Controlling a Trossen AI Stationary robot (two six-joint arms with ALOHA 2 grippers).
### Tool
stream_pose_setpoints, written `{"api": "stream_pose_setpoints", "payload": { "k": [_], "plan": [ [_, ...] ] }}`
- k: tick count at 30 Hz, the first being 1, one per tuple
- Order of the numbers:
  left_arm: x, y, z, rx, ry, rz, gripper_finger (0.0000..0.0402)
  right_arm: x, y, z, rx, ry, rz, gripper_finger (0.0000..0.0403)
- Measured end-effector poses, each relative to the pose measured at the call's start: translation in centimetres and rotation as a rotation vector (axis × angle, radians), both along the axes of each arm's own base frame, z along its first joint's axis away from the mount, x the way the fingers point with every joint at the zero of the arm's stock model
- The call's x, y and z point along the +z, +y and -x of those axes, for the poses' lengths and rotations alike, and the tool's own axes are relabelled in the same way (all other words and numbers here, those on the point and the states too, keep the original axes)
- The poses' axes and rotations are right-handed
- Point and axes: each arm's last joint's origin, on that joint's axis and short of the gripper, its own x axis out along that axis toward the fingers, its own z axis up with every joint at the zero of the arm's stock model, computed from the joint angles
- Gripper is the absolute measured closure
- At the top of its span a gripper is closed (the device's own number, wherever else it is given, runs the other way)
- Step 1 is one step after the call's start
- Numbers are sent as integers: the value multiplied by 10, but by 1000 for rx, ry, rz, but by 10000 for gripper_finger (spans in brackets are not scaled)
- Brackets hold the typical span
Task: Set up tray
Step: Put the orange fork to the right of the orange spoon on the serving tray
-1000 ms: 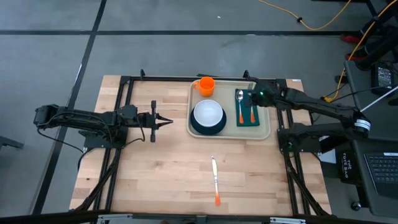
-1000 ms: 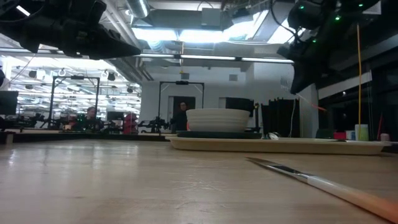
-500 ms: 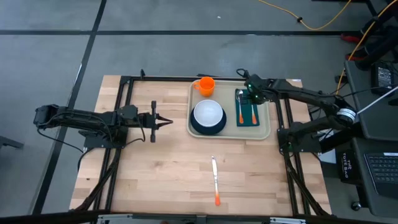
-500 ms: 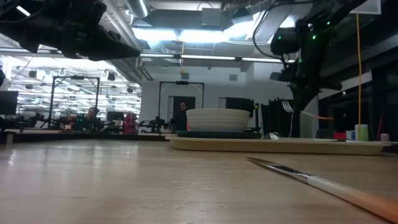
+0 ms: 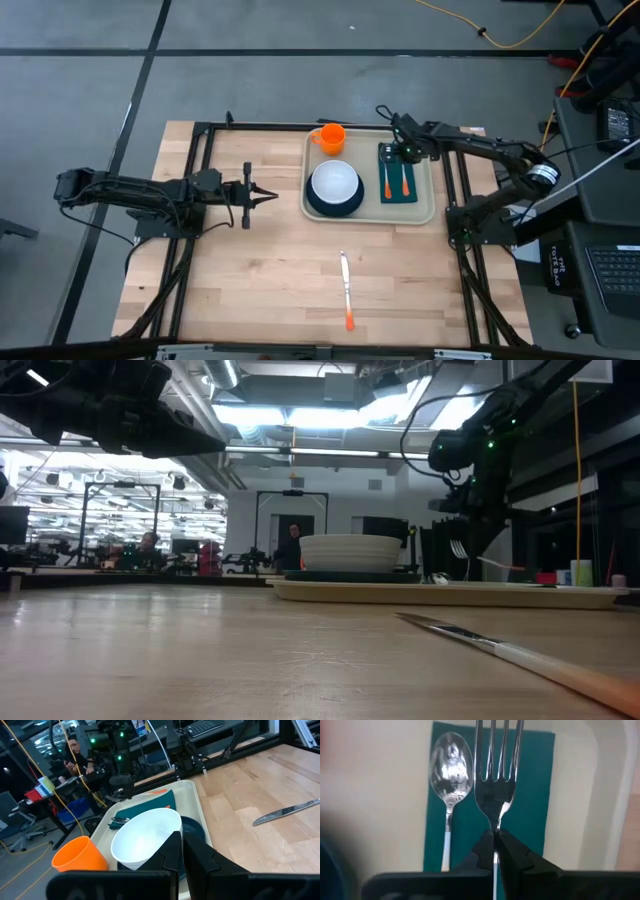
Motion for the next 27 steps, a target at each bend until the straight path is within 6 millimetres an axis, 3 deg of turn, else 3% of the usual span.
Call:
{"api": "stream_pose_setpoints", "payload": {
  "k": [13,27],
  "plan": [
    [-2,0,0,0,18,2,392,-28,-7,-10,7,45,-82,392],
    [-2,0,0,0,22,3,392,-30,-12,-9,-25,21,-84,388]
  ]
}}
